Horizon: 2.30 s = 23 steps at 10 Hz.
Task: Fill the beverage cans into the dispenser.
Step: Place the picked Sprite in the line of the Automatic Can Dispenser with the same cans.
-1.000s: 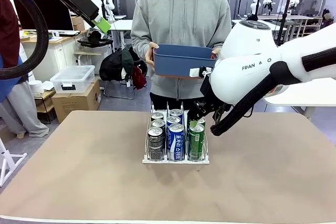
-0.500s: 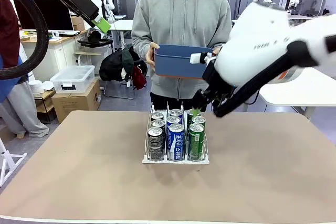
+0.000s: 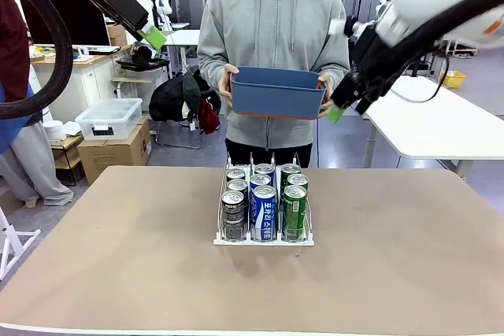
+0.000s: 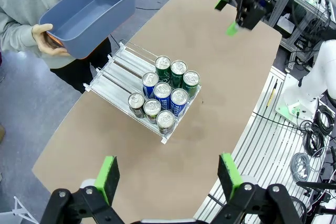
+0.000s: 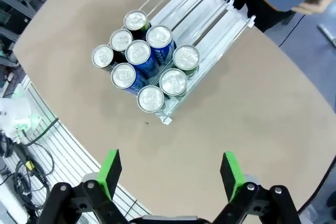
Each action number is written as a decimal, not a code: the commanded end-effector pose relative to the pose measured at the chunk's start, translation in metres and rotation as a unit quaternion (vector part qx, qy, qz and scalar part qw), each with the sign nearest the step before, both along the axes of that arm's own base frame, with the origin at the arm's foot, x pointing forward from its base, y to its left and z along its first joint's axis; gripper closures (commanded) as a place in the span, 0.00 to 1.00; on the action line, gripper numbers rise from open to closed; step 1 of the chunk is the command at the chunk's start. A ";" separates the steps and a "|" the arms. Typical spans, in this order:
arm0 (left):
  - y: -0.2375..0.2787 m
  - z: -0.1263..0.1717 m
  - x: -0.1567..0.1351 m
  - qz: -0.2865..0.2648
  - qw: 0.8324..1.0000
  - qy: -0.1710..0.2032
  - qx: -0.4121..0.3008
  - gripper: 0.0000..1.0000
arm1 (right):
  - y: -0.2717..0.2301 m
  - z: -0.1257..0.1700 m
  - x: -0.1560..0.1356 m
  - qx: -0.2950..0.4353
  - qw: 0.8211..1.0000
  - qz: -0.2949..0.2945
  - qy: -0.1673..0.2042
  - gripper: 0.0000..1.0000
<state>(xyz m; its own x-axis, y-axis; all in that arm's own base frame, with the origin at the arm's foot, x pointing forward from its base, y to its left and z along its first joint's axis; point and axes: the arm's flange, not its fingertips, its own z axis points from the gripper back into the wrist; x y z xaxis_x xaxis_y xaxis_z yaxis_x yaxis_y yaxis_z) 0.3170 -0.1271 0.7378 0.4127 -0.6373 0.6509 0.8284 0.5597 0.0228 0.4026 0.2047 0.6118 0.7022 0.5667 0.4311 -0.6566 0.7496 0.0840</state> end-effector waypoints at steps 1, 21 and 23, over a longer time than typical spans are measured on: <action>0.001 -0.001 0.000 0.000 1.000 0.002 0.000 0.00 | -0.018 0.031 0.008 0.024 0.999 0.027 0.007 0.00; 0.001 -0.001 0.000 0.000 1.000 0.002 0.000 0.00 | -0.056 0.139 0.004 0.072 0.994 -0.002 -0.085 0.00; 0.001 -0.001 0.000 0.000 1.000 0.002 0.000 0.00 | -0.056 0.139 0.004 0.072 0.994 -0.002 -0.085 0.00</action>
<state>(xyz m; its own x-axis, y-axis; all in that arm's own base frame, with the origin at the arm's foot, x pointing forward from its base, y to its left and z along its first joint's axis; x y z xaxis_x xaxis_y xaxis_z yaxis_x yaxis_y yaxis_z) 0.3170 -0.1271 0.7379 0.4126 -0.6372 0.6509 0.8284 0.5597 0.0229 0.4071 0.1490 0.7534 0.6122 0.4862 0.6235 -0.6669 0.7412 0.0769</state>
